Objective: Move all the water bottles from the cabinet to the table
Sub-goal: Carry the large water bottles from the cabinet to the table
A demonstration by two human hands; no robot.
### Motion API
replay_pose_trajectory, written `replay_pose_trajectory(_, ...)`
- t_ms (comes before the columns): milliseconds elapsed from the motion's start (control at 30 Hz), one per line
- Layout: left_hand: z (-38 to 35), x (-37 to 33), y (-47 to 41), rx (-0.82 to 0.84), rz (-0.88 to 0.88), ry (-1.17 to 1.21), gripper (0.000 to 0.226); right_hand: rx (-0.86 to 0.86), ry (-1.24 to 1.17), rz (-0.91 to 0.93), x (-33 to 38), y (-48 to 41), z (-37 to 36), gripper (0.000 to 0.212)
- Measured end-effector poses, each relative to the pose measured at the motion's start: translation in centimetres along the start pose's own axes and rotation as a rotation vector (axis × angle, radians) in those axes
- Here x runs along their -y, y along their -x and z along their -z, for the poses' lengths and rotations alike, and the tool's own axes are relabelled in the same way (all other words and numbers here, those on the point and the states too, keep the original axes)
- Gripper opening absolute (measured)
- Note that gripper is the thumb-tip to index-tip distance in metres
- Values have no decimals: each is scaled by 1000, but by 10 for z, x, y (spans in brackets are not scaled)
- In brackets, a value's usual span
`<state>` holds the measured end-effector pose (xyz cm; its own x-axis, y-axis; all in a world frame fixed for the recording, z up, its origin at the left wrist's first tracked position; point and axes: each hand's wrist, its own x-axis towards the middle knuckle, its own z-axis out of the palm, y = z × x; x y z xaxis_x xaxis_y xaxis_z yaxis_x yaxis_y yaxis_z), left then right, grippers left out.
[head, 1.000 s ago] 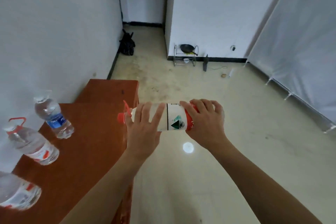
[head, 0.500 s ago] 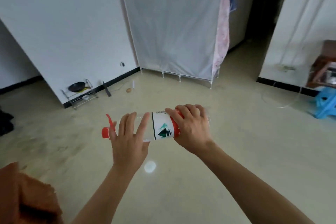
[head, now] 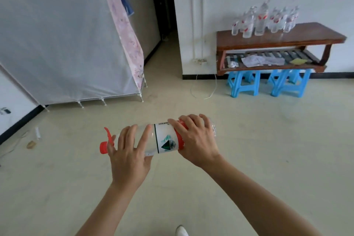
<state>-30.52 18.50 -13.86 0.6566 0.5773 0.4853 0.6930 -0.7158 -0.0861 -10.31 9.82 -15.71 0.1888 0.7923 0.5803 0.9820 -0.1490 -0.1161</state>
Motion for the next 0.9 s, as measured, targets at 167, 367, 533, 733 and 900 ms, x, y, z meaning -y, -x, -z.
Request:
replay_pose_trajectory(167, -80, -54, -129, 2, -114, 154, 91, 57, 122, -99, -124, -54, -15, 79)
replay_pose_trajectory(367, -148, -163, -288, -36, -340, 310, 87, 9, 291, -302, -279, -88, 7, 78)
replay_pose_trajectory(533, -188, -285, -378, -81, -537, 391, 85, -22, 397, -495, -405, -70, 30, 78)
replay_pose_trajectory(733, -250, -422, -482, -65, -649, 373, 86, -43, 418, -615, -569, -68, 26, 75)
replay_pose_trajectory(900, -278, -503, -577, -88, -652, 349, 88, -49, 367, -602, -698, -107, 31, 74)
